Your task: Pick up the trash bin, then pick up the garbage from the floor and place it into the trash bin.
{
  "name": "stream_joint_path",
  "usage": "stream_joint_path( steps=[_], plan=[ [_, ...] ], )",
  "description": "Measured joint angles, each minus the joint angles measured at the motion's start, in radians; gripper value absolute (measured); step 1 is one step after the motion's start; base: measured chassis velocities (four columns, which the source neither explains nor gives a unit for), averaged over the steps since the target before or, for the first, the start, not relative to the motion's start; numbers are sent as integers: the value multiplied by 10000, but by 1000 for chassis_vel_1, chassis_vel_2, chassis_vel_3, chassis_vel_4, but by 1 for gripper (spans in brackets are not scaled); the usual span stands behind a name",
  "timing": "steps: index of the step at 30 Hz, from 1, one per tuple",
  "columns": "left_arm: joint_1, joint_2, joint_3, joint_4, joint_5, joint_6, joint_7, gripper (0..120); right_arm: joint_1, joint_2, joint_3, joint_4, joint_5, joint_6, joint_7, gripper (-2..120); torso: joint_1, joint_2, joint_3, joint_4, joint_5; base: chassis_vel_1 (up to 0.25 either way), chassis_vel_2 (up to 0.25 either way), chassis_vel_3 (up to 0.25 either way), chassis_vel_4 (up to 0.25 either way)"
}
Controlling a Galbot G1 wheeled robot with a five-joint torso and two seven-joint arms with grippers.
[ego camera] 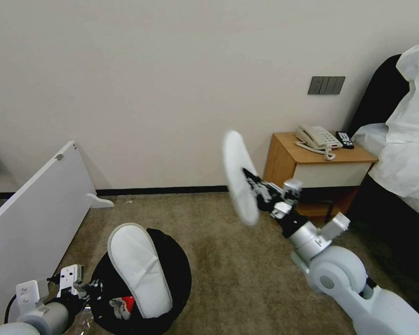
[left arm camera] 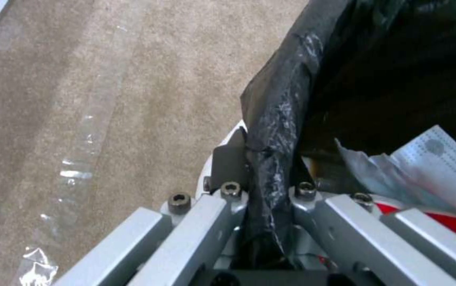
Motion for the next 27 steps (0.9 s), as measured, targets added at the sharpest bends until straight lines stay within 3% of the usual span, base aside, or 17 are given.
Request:
stream_joint_path(
  steps=[2,6,13,19,27],
  plan=[
    [-17,-27,38,-13,82,0,-2,2,1127,103,-945,53,445,-26,-112,0,0,-1,1,4,-2,0,0,0,0],
    [-9,-59,61,-97,126,0,-2,2,2005,438,-1775,-11,831,-68,-315,0,0,0,1,0,-1,0,0,0,0],
    [48,-23,7,-197,124,0,-2,2,3467,1833,-3704,-955,1007,-67,-932,0,0,0,1,1,-2,0,0,0,0],
    [54,-25,-5,-212,115,1,8,2,3737,2540,-4606,-1673,713,-59,-806,0,0,0,1,2,-2,0,0,0,0],
    [69,-48,-10,-248,102,1,31,2,3135,2453,-5058,-2209,-214,-59,-362,0,0,0,1,-1,0,0,0,0,0]
  ],
)
